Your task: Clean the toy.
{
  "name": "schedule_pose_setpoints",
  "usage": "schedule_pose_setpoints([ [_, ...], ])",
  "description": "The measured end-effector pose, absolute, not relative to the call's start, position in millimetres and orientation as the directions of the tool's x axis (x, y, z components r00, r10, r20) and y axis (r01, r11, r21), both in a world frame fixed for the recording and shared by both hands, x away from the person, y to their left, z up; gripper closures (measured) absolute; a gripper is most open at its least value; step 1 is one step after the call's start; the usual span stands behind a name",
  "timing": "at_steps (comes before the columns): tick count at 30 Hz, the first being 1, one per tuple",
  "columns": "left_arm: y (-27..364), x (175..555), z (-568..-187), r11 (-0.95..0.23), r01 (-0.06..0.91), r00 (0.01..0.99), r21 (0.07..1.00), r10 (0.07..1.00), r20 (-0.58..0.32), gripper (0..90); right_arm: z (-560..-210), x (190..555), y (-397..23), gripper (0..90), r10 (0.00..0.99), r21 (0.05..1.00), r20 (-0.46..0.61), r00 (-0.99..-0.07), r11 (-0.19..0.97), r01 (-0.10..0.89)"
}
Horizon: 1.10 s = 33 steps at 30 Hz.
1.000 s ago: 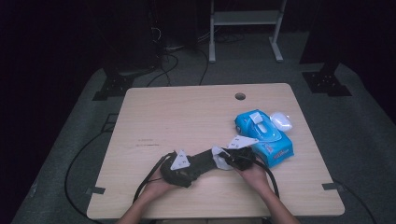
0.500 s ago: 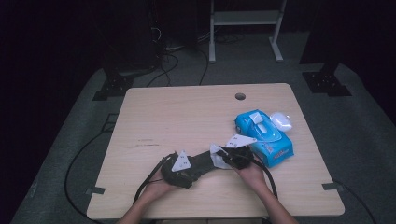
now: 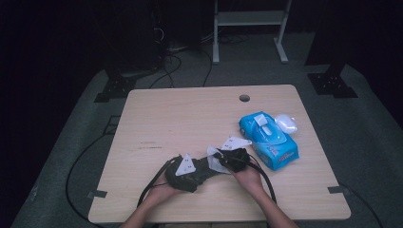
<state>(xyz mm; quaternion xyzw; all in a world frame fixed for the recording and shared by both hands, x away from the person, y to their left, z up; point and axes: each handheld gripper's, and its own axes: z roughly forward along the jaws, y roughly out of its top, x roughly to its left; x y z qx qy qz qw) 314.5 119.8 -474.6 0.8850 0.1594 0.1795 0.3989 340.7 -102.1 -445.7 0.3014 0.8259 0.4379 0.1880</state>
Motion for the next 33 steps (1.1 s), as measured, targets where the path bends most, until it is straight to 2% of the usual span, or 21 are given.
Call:
schedule_pose_setpoints([
  [4, 118, 314, -476, -0.635, 0.136, 0.885, 0.760, 0.423, 0.195, 24.3, -448, 332, -84, 83.0, 0.590, 0.843, -0.021, -0.807, 0.444, 0.303],
  [6, 120, 314, -477, -0.637, 0.140, 0.884, 0.758, 0.425, 0.193, 24.3, -449, 330, -76, 83.1, 0.573, 0.836, -0.052, -0.818, 0.473, 0.278],
  [10, 121, 315, -474, -0.627, 0.143, 0.884, 0.765, 0.428, 0.186, 24.3, -447, 336, -84, 83.2, 0.617, 0.836, -0.026, -0.787, 0.445, 0.321],
  [12, 120, 315, -474, -0.627, 0.141, 0.884, 0.766, 0.428, 0.187, 24.3, -447, 333, -81, 83.3, 0.607, 0.833, -0.024, -0.794, 0.451, 0.320],
  [18, 120, 314, -476, -0.625, 0.154, 0.884, 0.765, 0.433, 0.176, 24.3, -449, 323, -52, 83.3, 0.505, 0.828, -0.019, -0.863, 0.491, 0.270],
  [22, 119, 315, -474, -0.621, 0.150, 0.883, 0.769, 0.434, 0.178, 24.3, -447, 328, -54, 83.4, 0.543, 0.831, 0.001, -0.840, 0.467, 0.303],
  [27, 119, 314, -476, -0.625, 0.149, 0.888, 0.766, 0.426, 0.176, 24.3, -447, 322, -46, 83.4, 0.499, 0.820, -0.025, -0.866, 0.506, 0.267],
  [30, 119, 315, -475, -0.624, 0.149, 0.886, 0.767, 0.429, 0.177, 24.3, -447, 328, -51, 83.4, 0.538, 0.832, 0.025, -0.842, 0.456, 0.316],
  [33, 119, 314, -476, -0.627, 0.148, 0.889, 0.765, 0.424, 0.175, 24.3, -448, 323, -47, 83.2, 0.495, 0.826, 0.012, -0.869, 0.486, 0.287],
])
